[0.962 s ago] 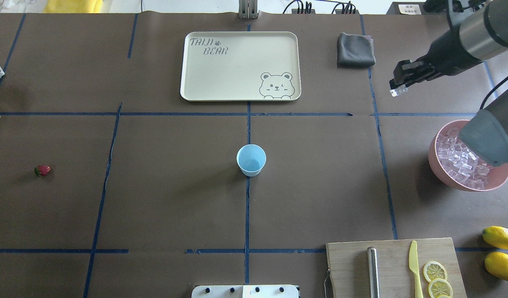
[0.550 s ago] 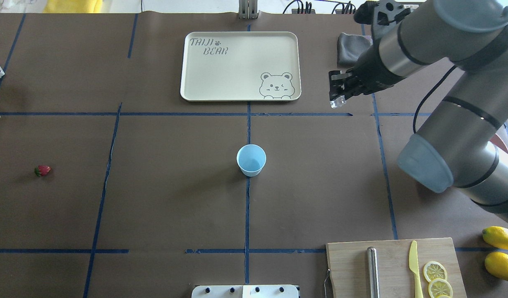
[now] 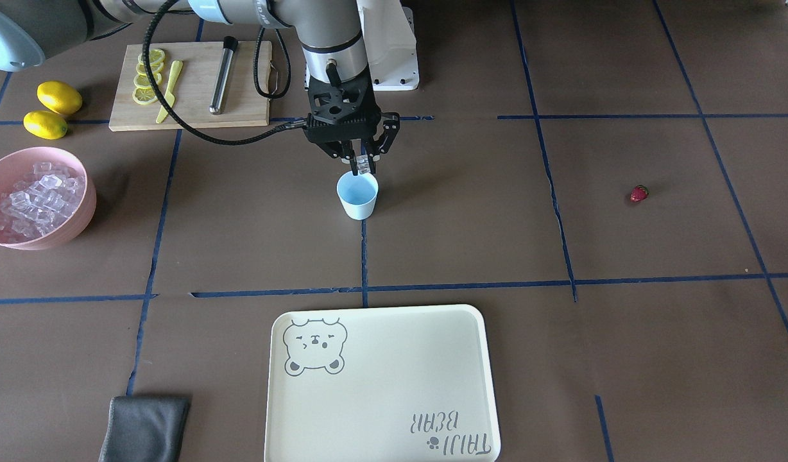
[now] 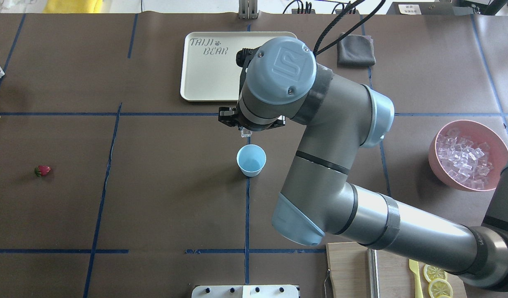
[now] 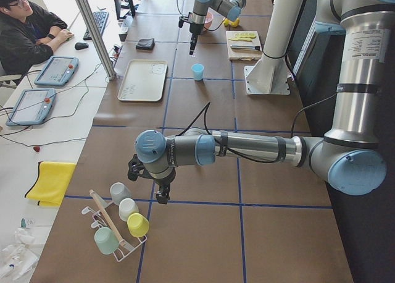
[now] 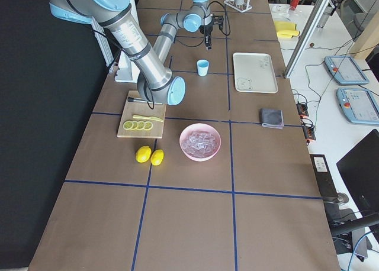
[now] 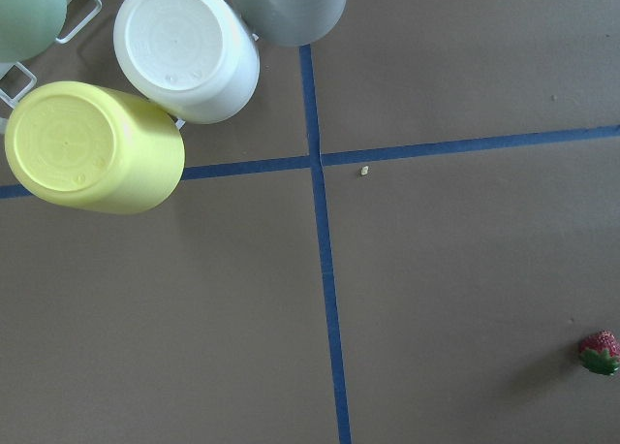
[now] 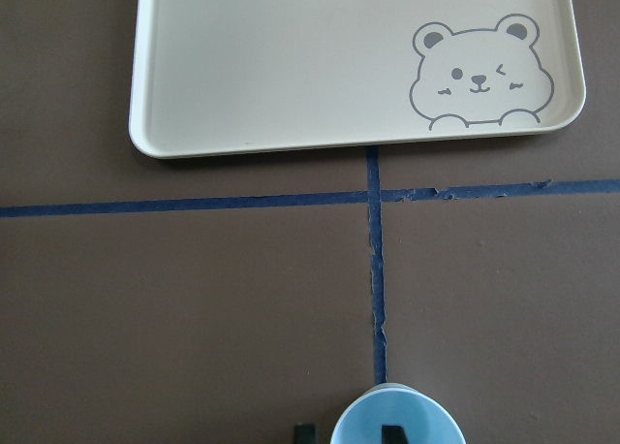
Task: Put ice and strawberries in cup
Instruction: 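Carry the ice cube with the right gripper over the light-blue cup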
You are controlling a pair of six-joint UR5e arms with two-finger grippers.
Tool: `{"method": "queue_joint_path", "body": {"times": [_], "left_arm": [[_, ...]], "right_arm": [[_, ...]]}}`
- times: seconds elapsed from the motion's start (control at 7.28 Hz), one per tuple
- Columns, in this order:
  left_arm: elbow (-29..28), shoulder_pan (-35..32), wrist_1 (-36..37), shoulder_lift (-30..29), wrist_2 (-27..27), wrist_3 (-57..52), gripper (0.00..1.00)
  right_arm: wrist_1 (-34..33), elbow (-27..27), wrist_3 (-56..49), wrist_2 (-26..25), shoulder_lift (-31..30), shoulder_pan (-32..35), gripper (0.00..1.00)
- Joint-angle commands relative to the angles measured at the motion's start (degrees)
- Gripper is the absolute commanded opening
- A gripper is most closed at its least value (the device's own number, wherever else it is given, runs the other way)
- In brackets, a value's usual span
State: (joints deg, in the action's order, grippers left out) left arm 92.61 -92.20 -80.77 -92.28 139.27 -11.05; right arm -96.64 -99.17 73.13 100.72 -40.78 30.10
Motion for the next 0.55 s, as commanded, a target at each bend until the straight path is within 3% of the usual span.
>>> {"method": "queue_joint_path", "body": {"times": [0.0, 0.41], "left_arm": [[0.0, 0.1, 0.0, 0.0, 0.0, 0.1, 1.00], [-0.1, 0.1, -0.1, 0.0, 0.0, 0.1, 1.00]], "right_arm": [[-0.7, 1.9, 0.4, -1.2, -1.0, -1.1, 0.00], [-1.4, 1.9, 0.4, -2.0, -2.4, -3.7, 0.01]]}}
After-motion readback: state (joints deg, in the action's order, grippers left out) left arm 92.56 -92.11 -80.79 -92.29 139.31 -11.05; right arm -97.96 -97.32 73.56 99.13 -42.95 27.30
